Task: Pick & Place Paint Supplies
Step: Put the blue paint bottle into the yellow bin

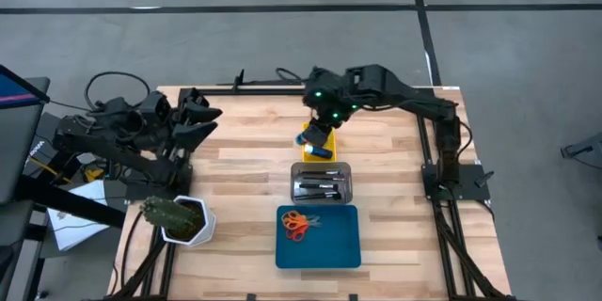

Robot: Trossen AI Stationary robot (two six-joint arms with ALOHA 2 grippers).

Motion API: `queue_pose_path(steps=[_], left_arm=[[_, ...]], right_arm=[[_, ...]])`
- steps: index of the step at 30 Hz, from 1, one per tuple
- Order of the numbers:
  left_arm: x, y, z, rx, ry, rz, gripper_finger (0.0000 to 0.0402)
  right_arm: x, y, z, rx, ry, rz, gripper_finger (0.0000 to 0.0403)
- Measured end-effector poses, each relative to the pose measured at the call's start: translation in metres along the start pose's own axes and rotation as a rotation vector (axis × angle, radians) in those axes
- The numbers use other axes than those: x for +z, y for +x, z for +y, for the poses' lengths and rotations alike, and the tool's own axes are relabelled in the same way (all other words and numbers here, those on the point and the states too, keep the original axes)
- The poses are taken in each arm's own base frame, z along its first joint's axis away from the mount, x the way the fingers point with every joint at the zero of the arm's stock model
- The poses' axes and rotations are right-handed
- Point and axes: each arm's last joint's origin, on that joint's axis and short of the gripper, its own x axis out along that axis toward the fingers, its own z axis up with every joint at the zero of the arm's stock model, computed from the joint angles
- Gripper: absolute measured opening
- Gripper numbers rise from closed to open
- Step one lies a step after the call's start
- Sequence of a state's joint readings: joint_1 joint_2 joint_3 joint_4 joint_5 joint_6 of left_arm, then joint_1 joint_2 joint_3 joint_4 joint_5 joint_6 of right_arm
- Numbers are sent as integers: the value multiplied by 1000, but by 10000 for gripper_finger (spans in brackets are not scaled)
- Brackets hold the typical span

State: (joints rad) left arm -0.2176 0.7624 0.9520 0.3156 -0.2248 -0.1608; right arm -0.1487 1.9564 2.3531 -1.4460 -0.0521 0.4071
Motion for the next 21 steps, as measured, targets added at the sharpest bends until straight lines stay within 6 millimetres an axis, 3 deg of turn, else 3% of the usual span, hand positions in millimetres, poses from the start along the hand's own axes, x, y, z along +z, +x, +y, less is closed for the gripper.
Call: queue_pose_path(steps=[6, 14, 21], left_arm=[[-2, -1, 2, 59, 7, 16, 144], [-3, -1, 4, 116, 12, 25, 143], [-4, 0, 4, 125, 13, 25, 140]], right_arm=[[10, 37, -4, -32, 19, 65, 113], [17, 74, -33, -110, 31, 191, 113], [17, 77, -43, -137, 17, 241, 113]])
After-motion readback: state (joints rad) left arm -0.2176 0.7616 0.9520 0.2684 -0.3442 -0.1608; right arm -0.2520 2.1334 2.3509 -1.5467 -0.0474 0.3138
